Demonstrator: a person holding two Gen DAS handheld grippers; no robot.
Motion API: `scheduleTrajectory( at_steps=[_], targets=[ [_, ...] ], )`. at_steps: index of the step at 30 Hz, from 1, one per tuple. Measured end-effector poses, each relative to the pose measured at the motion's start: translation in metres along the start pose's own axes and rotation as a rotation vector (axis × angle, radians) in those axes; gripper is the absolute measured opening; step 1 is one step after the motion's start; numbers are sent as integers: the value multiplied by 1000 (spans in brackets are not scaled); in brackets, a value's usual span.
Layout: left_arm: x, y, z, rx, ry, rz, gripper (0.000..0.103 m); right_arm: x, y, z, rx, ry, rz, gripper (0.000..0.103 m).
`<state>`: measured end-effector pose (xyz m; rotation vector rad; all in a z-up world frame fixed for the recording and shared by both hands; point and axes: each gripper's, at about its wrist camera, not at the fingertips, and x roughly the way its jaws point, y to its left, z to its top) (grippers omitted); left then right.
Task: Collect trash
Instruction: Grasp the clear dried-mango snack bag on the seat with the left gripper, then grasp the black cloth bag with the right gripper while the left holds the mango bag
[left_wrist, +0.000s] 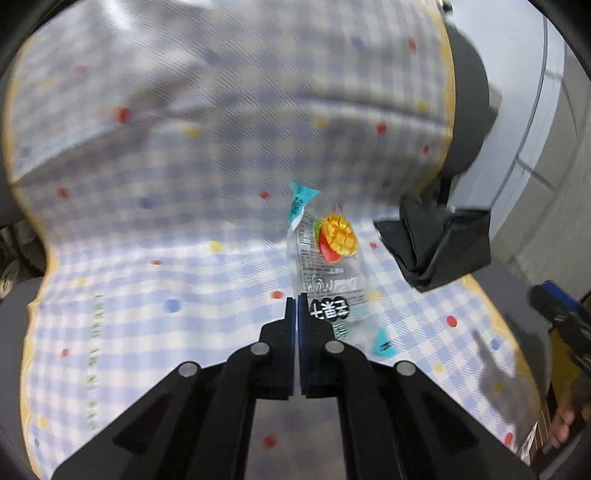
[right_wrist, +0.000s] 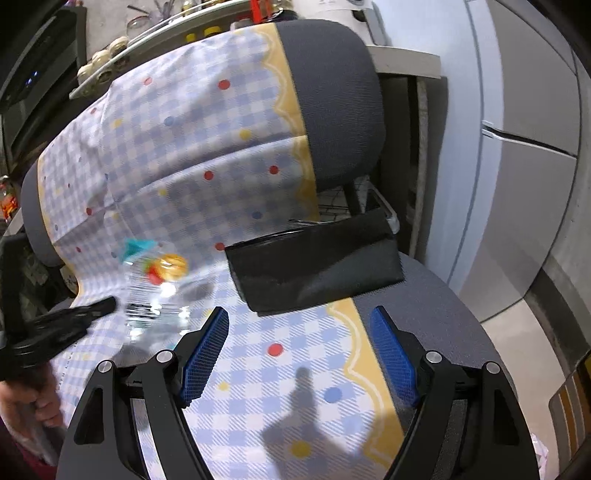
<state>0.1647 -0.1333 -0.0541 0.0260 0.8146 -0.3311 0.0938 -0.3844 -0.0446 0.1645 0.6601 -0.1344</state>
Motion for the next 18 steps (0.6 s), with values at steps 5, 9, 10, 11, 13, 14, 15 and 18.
scheduleTrajectory(
  at_steps=[5,9,10,11,13,14,15,18],
  targets=[
    [-22,13,10,-65,-64,12,0,24,14,9,-3,-2,-24,79],
    [-27,20,11,-82,-71,-4,0,54,37,18,-26,20,-46,79],
    [-31,26,8,-83,-70,-4,0,64,46,20,-39,29,-69,79],
    [-28,25,6,-87,-66,-10,0,73,53,21,-51,32,-92,79],
    [-23,26,3,-98,-51,-18,0,87,64,24,-77,33,-149,79],
    [-21,26,2,-98,-46,-17,0,96,69,25,-98,40,-194,79],
    [-19,26,1,-98,-44,-17,0,104,72,26,-111,50,-231,77],
    [-18,27,-1,-97,-37,-25,0,113,70,25,-104,86,-281,48]
  ],
)
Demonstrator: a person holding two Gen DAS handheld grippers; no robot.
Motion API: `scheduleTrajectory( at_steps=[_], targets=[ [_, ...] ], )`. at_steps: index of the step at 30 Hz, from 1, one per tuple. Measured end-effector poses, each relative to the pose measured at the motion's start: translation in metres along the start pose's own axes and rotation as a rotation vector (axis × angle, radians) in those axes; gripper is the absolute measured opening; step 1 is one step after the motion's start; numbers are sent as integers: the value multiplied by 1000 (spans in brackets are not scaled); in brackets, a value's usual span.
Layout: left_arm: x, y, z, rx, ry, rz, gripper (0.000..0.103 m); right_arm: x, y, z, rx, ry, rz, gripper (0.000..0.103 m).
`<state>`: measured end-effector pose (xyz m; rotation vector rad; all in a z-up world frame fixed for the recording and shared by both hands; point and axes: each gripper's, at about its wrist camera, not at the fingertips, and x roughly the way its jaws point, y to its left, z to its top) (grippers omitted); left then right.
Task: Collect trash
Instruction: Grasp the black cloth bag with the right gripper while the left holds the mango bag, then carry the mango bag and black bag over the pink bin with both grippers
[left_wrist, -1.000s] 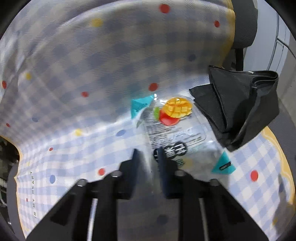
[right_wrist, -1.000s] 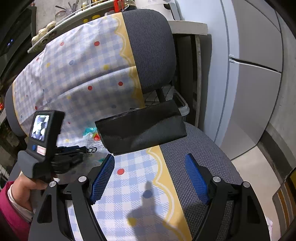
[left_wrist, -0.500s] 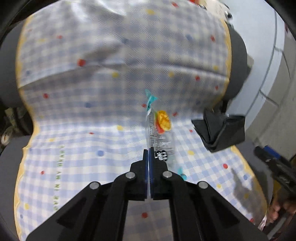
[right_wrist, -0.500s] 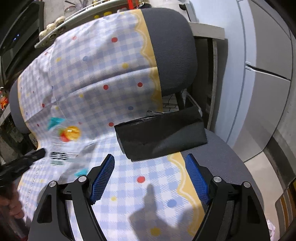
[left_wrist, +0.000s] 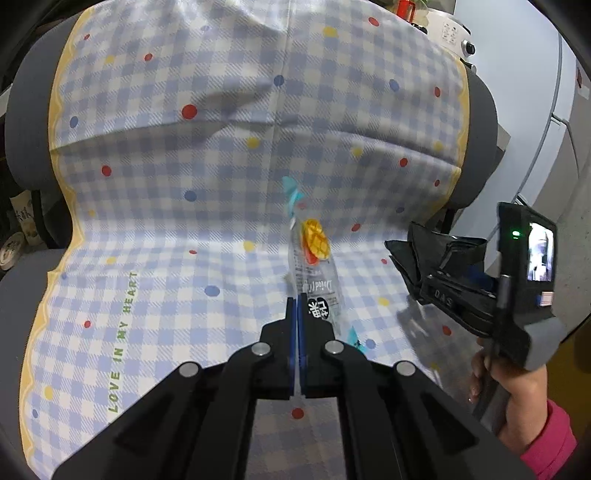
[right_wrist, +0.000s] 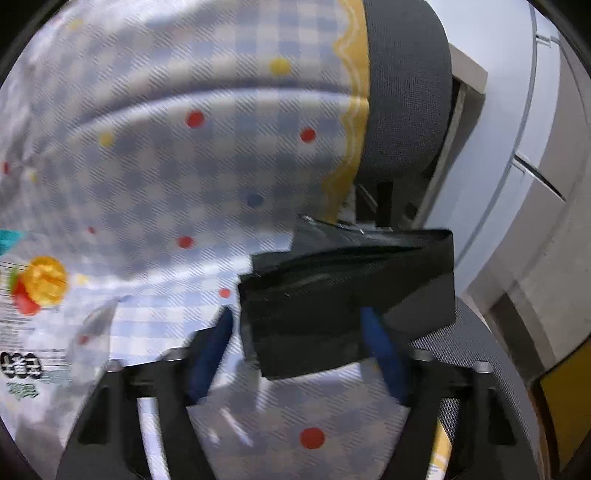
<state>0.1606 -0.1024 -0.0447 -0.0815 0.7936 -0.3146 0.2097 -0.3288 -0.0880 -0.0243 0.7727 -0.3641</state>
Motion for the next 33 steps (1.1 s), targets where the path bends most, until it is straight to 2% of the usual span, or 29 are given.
scheduleTrajectory(
  at_steps=[1,3,4,7,14,17,22,26,27,28,29,30,31,33],
  targets=[
    [-1,1,0,0,-1,-2,0,-3,-5,-2,19,7,20,35],
    [-5,2,-1,-4,3,-14,0,-14,-12,-6,27,-10,27,24],
    [-7,2,-1,-7,6,-20,0,-26,-17,-10,20,-31,31,16],
    [-17,3,-6,-11,5,-39,0,-57,-32,-23,2,-50,70,8],
    [-49,2,-25,-30,21,-91,0,-133,-63,-72,-80,-52,217,4],
    [-66,3,-34,-39,17,-99,0,-162,-63,-99,-164,-39,238,4],
    [-100,7,-46,-48,-5,-110,0,-197,-75,-135,-219,-30,212,5],
    [-118,4,-59,-49,-5,-123,0,-210,-72,-153,-261,-11,265,10],
    [-120,3,-62,-48,-3,-125,0,-210,-69,-157,-274,-10,283,18],
    [-121,2,-64,-49,1,-127,0,-210,-65,-161,-280,-10,301,37],
    [-121,2,-67,-48,3,-129,0,-211,-63,-162,-278,-12,313,47],
    [-122,2,-69,-48,6,-129,0,-212,-58,-164,-272,-29,331,62],
    [-123,1,-71,-45,7,-130,0,-214,-54,-164,-268,-44,346,67],
    [-125,-1,-74,-37,1,-126,0,-218,-40,-167,-285,-69,362,70]
  ],
)
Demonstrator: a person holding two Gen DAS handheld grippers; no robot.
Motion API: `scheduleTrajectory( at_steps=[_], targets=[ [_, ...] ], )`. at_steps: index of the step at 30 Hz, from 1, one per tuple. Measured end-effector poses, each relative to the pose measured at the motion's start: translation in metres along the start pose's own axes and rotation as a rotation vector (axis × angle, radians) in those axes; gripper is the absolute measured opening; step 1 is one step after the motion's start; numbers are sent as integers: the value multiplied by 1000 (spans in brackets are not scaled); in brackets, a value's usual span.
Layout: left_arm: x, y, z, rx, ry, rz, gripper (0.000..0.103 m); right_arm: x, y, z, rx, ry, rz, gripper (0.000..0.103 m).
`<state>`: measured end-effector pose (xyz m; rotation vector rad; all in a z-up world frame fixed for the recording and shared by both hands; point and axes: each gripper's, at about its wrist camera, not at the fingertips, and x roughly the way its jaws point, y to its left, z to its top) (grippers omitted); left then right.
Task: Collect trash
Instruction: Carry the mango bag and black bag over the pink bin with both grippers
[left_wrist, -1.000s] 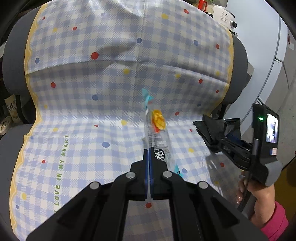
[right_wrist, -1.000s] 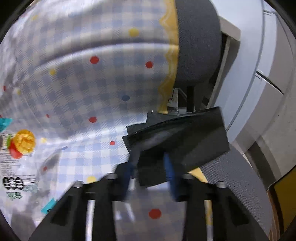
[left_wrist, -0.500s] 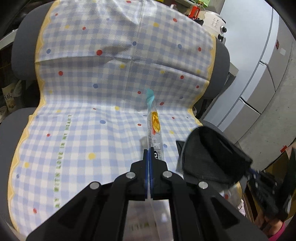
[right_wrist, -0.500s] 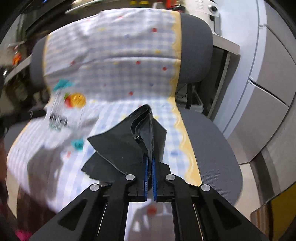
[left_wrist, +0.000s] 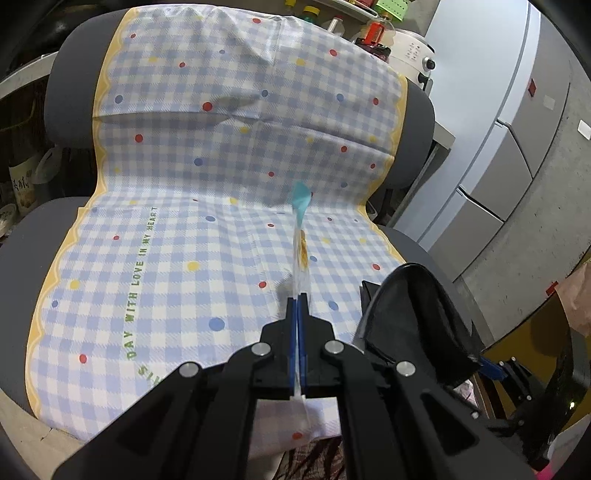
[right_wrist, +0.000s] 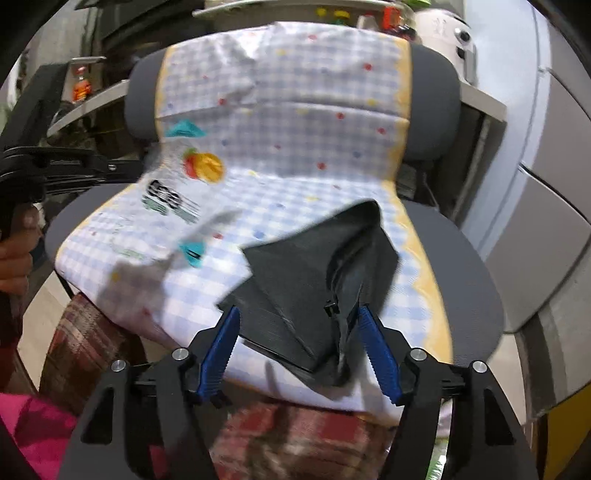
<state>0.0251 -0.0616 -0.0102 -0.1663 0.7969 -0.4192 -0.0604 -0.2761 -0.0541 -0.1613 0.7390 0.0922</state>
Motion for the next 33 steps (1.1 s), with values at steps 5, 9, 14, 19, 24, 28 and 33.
scheduleTrajectory(
  at_steps=[5,9,14,19,24,28,33],
  targets=[
    [-2,-1,-5,9,-6,5,0,30,32,1,-113,48,-9,72],
    [-2,0,-6,7,-5,2,0,55,39,-2,-169,101,-91,69],
    [1,2,-6,8,-6,6,0,66,36,-5,-199,128,-81,67],
    [4,9,-4,10,-6,10,0,62,12,-7,-69,126,-3,33],
    [3,13,-3,9,-12,-12,0,47,-5,-2,19,48,-74,6],
    [-10,-3,0,41,-55,-76,0,7,-33,7,145,-86,-107,4],
    [-23,-40,10,107,-110,-159,0,-51,-72,10,269,-215,-140,3]
  ],
)
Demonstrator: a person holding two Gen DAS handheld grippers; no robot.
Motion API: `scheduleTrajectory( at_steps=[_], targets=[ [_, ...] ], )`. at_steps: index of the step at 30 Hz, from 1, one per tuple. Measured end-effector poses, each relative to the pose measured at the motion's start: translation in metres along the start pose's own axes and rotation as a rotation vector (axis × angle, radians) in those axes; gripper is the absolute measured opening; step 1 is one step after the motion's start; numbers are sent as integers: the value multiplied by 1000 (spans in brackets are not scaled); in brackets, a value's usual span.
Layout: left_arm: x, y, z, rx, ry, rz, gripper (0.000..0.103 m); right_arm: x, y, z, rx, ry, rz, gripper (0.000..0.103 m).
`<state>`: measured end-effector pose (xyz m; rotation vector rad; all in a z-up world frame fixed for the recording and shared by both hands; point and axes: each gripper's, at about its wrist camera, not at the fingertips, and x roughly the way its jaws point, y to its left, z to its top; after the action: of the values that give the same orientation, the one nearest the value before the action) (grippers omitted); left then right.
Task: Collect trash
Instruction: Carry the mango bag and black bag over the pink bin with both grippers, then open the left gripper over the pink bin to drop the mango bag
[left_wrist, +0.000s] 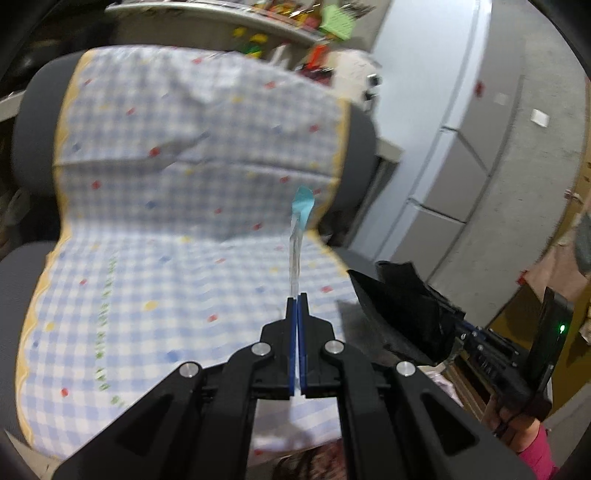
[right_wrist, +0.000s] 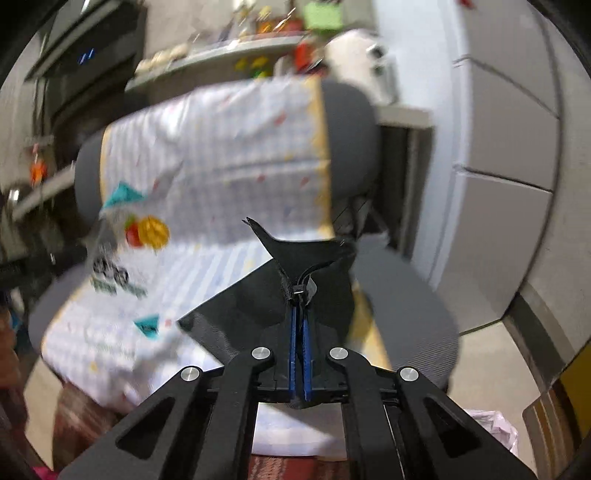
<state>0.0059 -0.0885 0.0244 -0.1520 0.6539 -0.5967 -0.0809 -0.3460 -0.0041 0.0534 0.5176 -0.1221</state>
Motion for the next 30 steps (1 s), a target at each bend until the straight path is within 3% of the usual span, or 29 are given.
scheduleTrajectory(
  at_steps=[5,12,22,30],
  targets=[
    [10,-47,8,56,-5,-113,0,-50,-32,8,39,-89,-75,3],
    [41,-126,-5,167,61,-276,0,-103,-80,-14,120,-119,-199,3],
    [89,-225,-64,363,156,-390,0,-167,-141,-62,253,-173,-388,3],
    [136,-280,-117,460,290,-470,0,-178,-175,-82,318,-156,-484,3]
  ],
)
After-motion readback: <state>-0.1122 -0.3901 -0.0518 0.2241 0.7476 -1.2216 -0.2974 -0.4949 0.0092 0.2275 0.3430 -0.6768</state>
